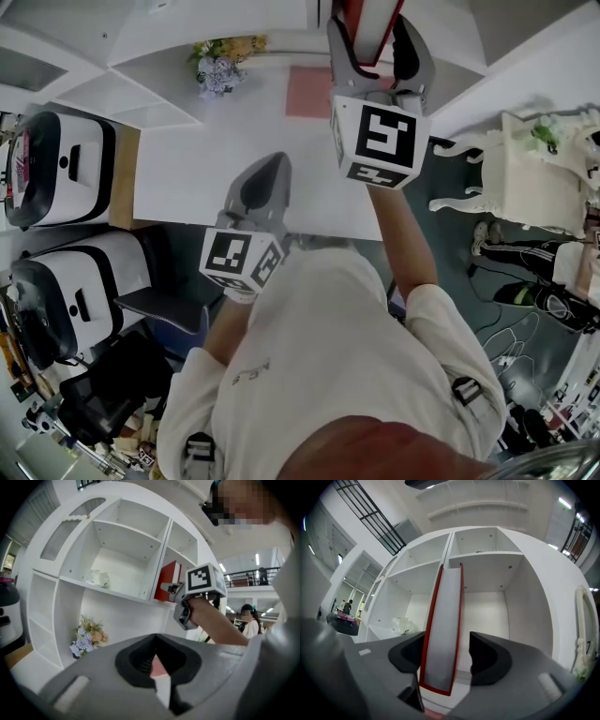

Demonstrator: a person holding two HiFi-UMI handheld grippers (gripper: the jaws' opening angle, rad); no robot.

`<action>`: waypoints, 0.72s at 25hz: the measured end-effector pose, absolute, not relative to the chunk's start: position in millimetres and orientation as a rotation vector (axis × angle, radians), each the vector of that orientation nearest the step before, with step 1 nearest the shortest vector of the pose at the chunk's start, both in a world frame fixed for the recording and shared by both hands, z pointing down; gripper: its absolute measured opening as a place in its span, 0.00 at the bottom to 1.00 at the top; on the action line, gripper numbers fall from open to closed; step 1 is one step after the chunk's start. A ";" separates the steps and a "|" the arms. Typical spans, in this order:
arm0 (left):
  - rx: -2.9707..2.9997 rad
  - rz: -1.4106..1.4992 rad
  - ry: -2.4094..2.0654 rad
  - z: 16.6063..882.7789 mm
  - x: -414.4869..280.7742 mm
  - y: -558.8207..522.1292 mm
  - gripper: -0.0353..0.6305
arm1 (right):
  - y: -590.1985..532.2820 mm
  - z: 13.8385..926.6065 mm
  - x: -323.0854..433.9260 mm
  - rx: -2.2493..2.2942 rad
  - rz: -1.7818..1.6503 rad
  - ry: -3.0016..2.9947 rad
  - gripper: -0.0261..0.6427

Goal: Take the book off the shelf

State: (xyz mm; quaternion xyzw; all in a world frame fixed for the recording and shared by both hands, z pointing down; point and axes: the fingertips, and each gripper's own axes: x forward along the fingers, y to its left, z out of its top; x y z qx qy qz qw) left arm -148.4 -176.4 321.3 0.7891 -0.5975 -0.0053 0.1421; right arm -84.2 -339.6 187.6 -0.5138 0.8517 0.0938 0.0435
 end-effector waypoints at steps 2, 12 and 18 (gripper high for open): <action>2.269 -0.015 -1.728 323.0 -150.3 -172.8 0.05 | -341.5 189.4 -81.5 -1.607 0.288 2.603 0.34; 2.278 -0.026 -1.707 327.0 -141.2 -158.4 0.05 | -329.9 190.8 -55.7 -1.635 0.268 2.608 0.30; 2.312 -0.016 -1.641 332.4 -128.9 -156.2 0.05 | -306.5 194.3 -32.7 -1.589 0.216 2.645 0.30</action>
